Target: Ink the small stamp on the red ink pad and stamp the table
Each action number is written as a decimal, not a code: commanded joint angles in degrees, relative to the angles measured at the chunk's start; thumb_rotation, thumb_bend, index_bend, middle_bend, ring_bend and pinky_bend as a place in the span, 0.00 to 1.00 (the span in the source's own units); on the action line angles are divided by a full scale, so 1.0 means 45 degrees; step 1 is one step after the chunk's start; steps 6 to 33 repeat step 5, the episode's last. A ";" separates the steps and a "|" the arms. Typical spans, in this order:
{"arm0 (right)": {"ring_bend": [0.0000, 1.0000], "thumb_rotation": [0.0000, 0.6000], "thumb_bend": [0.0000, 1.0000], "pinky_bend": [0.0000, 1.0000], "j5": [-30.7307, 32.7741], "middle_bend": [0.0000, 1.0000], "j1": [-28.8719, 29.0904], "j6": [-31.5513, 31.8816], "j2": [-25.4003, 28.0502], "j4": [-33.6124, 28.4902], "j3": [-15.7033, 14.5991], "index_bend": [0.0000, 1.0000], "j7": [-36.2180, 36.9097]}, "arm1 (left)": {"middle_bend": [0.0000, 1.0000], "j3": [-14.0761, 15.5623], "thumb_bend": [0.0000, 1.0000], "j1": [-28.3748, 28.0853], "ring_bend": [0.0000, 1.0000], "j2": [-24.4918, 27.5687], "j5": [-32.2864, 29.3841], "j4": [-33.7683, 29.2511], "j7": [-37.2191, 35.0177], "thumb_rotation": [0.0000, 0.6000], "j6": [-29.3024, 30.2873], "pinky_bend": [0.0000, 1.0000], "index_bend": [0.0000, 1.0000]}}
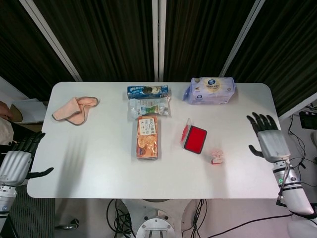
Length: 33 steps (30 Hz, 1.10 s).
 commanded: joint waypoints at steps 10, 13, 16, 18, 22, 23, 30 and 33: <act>0.00 1.00 0.15 0.00 -0.0825 0.00 -0.2885 0.2843 -0.1902 0.2474 0.0861 0.00 0.0722 | 0.06 -0.0191 0.02 0.0064 0.08 0.0146 -0.0090 -0.0186 0.0294 0.80 0.0312 0.18 0.03; 0.00 1.00 0.15 0.00 -0.0825 0.00 -0.2885 0.2843 -0.1902 0.2474 0.0861 0.00 0.0722 | 0.06 -0.0191 0.02 0.0064 0.08 0.0146 -0.0090 -0.0186 0.0294 0.80 0.0312 0.18 0.03; 0.00 1.00 0.15 0.00 -0.0825 0.00 -0.2885 0.2843 -0.1902 0.2474 0.0861 0.00 0.0722 | 0.06 -0.0191 0.02 0.0064 0.08 0.0146 -0.0090 -0.0186 0.0294 0.80 0.0312 0.18 0.03; 0.00 1.00 0.15 0.00 -0.0825 0.00 -0.2885 0.2843 -0.1902 0.2474 0.0861 0.00 0.0722 | 0.06 -0.0191 0.02 0.0064 0.08 0.0146 -0.0090 -0.0186 0.0294 0.80 0.0312 0.18 0.03; 0.00 1.00 0.15 0.00 -0.0825 0.00 -0.2885 0.2843 -0.1902 0.2474 0.0861 0.00 0.0722 | 0.06 -0.0191 0.02 0.0064 0.08 0.0146 -0.0090 -0.0186 0.0294 0.80 0.0312 0.18 0.03; 0.00 1.00 0.15 0.00 -0.0825 0.00 -0.2885 0.2843 -0.1902 0.2474 0.0861 0.00 0.0722 | 0.06 -0.0191 0.02 0.0064 0.08 0.0146 -0.0090 -0.0186 0.0294 0.80 0.0312 0.18 0.03; 0.00 1.00 0.15 0.00 -0.0825 0.00 -0.2885 0.2843 -0.1902 0.2474 0.0861 0.00 0.0722 | 0.06 -0.0191 0.02 0.0064 0.08 0.0146 -0.0090 -0.0186 0.0294 0.80 0.0312 0.18 0.03; 0.00 1.00 0.15 0.00 -0.0825 0.00 -0.2885 0.2843 -0.1902 0.2474 0.0861 0.00 0.0722 | 0.06 -0.0191 0.02 0.0064 0.08 0.0146 -0.0090 -0.0186 0.0294 0.80 0.0312 0.18 0.03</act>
